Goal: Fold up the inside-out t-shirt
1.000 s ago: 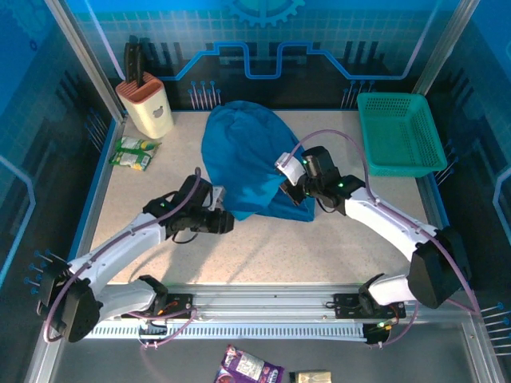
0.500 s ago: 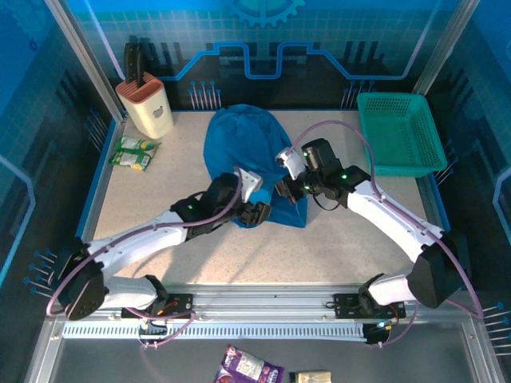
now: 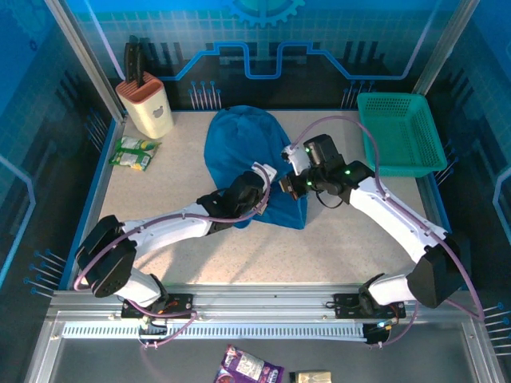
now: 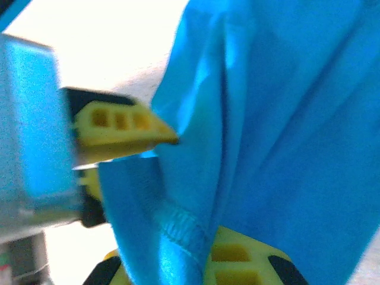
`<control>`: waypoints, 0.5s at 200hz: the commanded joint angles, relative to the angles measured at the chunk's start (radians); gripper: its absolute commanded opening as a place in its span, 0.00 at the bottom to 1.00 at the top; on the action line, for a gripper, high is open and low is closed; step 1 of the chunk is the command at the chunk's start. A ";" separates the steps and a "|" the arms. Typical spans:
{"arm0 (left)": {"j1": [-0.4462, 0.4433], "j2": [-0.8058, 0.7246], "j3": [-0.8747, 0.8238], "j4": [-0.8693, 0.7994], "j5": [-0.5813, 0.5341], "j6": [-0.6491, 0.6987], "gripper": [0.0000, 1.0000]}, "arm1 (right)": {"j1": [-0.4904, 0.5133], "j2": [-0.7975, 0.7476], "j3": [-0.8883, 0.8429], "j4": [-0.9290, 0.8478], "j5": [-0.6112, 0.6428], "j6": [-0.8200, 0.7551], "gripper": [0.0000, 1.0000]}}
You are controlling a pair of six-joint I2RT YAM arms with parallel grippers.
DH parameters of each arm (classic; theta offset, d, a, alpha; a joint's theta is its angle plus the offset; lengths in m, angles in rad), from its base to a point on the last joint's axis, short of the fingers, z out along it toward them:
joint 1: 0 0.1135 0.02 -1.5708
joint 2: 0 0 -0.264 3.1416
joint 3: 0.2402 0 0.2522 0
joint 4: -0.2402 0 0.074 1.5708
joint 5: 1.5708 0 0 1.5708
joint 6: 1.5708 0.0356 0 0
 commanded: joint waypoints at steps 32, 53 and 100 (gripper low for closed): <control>0.121 -0.062 0.177 -0.255 0.337 0.006 0.00 | -0.099 0.143 0.142 0.033 0.319 -0.097 0.04; 0.192 -0.004 0.330 -0.409 0.467 -0.043 0.00 | -0.127 0.191 0.167 0.060 0.372 -0.077 0.07; 0.221 0.191 0.699 -0.729 0.588 -0.087 0.00 | -0.115 0.059 0.064 -0.002 0.303 0.120 0.38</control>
